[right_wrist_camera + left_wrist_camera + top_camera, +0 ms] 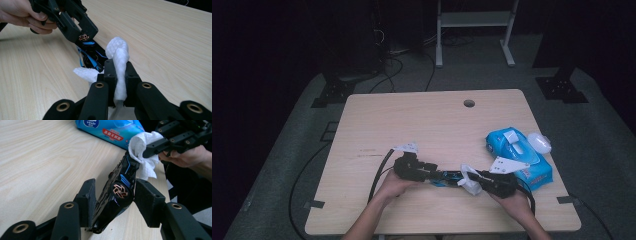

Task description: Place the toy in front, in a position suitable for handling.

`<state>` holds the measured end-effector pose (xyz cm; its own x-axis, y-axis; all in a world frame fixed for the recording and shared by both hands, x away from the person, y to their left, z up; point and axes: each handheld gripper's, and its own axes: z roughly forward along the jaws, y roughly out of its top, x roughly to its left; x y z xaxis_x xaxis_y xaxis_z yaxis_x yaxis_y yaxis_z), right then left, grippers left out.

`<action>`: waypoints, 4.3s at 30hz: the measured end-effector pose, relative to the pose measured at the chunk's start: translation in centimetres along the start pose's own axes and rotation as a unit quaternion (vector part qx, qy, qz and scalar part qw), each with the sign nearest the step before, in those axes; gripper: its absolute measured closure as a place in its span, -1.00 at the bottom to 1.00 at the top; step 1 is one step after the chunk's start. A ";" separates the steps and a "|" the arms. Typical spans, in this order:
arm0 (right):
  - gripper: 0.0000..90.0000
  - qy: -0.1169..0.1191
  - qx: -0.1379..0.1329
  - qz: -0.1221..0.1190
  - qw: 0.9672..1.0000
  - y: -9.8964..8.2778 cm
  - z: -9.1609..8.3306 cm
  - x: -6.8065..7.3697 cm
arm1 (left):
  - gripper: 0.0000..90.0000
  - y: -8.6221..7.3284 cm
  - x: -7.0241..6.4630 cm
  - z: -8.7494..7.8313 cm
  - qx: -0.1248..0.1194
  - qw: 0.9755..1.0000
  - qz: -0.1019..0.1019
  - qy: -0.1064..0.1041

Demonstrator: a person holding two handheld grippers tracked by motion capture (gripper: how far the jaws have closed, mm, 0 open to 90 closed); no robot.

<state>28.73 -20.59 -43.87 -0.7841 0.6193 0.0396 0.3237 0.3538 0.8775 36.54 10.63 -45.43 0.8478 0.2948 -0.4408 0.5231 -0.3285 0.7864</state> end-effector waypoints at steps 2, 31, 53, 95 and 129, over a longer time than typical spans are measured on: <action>0.86 0.001 0.000 -0.002 1.000 0.0 0.0 0.0 | 0.13 0.1 0.1 -0.1 -0.015 1.000 -0.010 -0.001; 0.86 0.005 0.006 -0.025 1.000 -0.2 -0.7 1.4 | -0.11 -0.9 -0.5 0.1 0.009 1.000 -0.024 0.010; 0.85 0.013 0.058 -0.050 0.997 -1.9 -0.2 3.0 | -0.55 -2.9 -2.8 0.4 0.053 0.996 0.055 0.055; 0.84 0.053 0.105 -0.010 0.993 1.2 1.4 2.5 | -0.82 -2.7 -4.3 2.8 0.043 0.991 0.090 0.093; 0.84 -0.005 0.100 0.012 0.995 0.3 2.6 1.4 | -0.57 -3.6 -3.9 4.0 0.101 0.972 0.155 0.146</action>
<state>29.10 -17.82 -44.75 -0.7697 0.6362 0.0525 0.4417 0.4713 0.7634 31.69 7.05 -48.23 0.9221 0.3856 -0.0325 0.2784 -0.6028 0.7477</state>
